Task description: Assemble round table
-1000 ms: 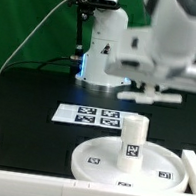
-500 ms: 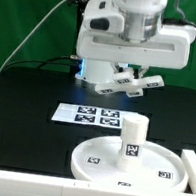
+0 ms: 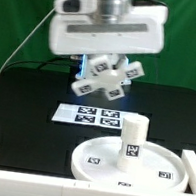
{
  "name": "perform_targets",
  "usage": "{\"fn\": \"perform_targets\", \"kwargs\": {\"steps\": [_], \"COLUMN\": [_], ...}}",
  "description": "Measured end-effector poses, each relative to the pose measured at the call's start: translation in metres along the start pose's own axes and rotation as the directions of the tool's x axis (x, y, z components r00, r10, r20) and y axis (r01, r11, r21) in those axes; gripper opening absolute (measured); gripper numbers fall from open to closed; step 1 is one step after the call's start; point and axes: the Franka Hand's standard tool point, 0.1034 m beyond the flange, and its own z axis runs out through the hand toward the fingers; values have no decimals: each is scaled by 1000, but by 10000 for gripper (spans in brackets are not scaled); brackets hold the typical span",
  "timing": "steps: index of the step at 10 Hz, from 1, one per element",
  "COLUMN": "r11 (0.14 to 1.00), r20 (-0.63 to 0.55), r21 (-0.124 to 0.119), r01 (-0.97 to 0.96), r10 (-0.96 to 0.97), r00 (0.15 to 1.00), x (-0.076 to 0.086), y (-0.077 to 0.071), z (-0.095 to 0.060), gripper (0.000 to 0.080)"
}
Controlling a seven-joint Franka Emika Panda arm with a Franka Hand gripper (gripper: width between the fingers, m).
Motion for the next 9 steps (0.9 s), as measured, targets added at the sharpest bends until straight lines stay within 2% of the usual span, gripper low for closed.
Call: {"fn": "perform_targets", "kwargs": {"steps": [1,2,4,5,6,7,8,9], "r11": [1000,1000,998,998,997,993,990,980], "r20": [-69,-163,-257,-255,-232,-214,-236,-254], "r21": [9,-12,-54,-54,-40,-12,-27,-60], "r01": [27,20,13,13,66,121,138,187], "r10": [-26,-22,-27,-26,-73,-121,-140,-196], "r00": [997,986,966,967,970,969,962,947], "x": [6,10,4,3,4,21,38,46], "y": [10,17,26,26,28,43,59,68], "z": [3,3,3,4,5,1,-1,1], "gripper": [223,223,224,225,225,225,225,225]}}
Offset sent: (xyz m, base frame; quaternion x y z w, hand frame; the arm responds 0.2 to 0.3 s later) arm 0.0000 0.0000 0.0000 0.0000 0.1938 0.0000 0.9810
